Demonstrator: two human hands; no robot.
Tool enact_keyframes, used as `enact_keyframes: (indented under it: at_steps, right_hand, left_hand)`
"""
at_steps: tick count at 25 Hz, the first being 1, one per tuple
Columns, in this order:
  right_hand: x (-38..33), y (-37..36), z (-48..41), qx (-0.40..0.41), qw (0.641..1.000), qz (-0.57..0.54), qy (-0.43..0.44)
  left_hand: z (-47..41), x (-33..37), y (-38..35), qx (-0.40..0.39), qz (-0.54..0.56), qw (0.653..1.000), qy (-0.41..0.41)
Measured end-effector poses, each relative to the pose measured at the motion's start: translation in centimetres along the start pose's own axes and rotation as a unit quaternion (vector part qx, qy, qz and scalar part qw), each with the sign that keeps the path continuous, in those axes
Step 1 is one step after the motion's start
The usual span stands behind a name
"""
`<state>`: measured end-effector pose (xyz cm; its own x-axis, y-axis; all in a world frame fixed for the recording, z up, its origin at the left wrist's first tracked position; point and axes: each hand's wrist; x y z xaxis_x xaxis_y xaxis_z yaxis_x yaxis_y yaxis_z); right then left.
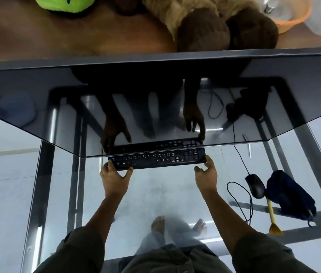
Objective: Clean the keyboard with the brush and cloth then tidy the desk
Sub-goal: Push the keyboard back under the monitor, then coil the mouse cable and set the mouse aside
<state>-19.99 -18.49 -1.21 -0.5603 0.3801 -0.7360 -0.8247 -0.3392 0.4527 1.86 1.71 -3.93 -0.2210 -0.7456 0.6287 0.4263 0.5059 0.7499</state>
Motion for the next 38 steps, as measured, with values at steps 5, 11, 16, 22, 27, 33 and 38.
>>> enact_keyframes:
  at_steps: [5,11,16,22,27,33,38]
  right_hand:
    - [1.5,1.6,0.6,-0.001,0.998,0.041,0.047]
    - [7.0,7.3,1.8,0.131,0.975,0.129,0.128]
    - [12.2,13.6,1.5,0.202,0.964,0.172,-0.013]
    - [13.5,15.3,1.4,0.139,0.963,0.228,-0.029]
    - [12.9,14.6,2.0,0.123,0.961,0.244,0.029]
    - [6.1,13.6,5.1,-0.013,0.982,0.109,0.153]
    - [-0.9,13.5,9.9,-0.126,0.972,0.004,0.198]
  left_hand:
    - [1.9,1.9,-1.3,-0.017,-0.115,0.991,-0.070]
    - [3.6,2.9,-4.1,-0.127,-0.194,0.957,-0.172]
    - [3.9,3.0,-4.2,-0.139,-0.213,0.952,-0.170]
    - [4.9,4.8,-4.1,-0.169,-0.219,0.949,-0.151]
    - [7.8,8.7,-4.4,-0.218,-0.189,0.940,-0.181]
    - [12.1,15.8,-3.3,-0.245,-0.016,0.918,-0.312]
    - [13.2,19.7,-1.2,-0.277,0.014,0.883,-0.380]
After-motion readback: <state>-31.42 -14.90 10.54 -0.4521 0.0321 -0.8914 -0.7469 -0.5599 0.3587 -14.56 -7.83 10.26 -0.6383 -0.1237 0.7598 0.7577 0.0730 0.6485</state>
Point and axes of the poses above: each hand's wrist, its own z-axis away from the middle knuckle, its own y-axis out of the back of the hand, x = y × z, and after that the axes turned 5 degrees about -y, right-handed
